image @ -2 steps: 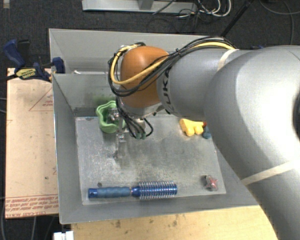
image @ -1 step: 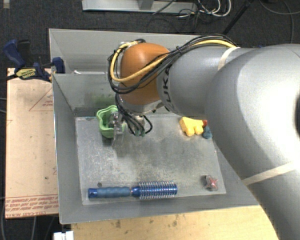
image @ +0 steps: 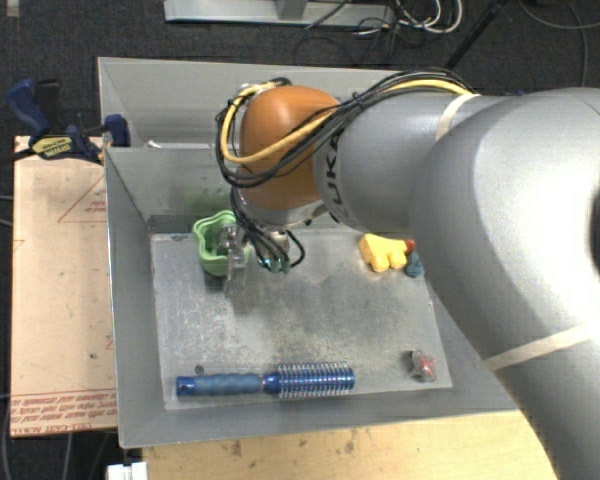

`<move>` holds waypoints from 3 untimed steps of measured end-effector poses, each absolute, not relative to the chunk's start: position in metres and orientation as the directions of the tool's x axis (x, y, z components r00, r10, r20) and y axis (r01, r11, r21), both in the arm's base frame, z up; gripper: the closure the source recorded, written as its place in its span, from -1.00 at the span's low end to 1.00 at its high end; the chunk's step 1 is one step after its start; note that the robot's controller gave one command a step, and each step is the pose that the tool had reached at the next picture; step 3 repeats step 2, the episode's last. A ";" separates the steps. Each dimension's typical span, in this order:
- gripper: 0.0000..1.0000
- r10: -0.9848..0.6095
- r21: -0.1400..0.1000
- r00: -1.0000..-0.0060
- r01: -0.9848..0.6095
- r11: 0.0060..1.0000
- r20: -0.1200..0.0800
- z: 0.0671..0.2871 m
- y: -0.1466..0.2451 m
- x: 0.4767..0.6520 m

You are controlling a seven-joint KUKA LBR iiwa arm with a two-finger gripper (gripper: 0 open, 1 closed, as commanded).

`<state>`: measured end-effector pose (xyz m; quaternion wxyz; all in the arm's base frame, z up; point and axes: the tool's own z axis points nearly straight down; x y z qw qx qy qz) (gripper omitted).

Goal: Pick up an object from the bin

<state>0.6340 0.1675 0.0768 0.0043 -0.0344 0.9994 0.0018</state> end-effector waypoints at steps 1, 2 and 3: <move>1.00 -0.069 0.003 -0.998 -0.069 0.998 -0.009 0.077 0.168 0.634; 1.00 -0.077 0.003 -0.997 -0.077 0.997 -0.013 0.233 0.160 0.649; 1.00 -0.077 0.003 -0.997 -0.077 0.997 -0.013 0.233 0.160 0.649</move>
Offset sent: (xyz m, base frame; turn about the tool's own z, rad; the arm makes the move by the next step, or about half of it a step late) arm 0.0000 0.0000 0.0000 0.0000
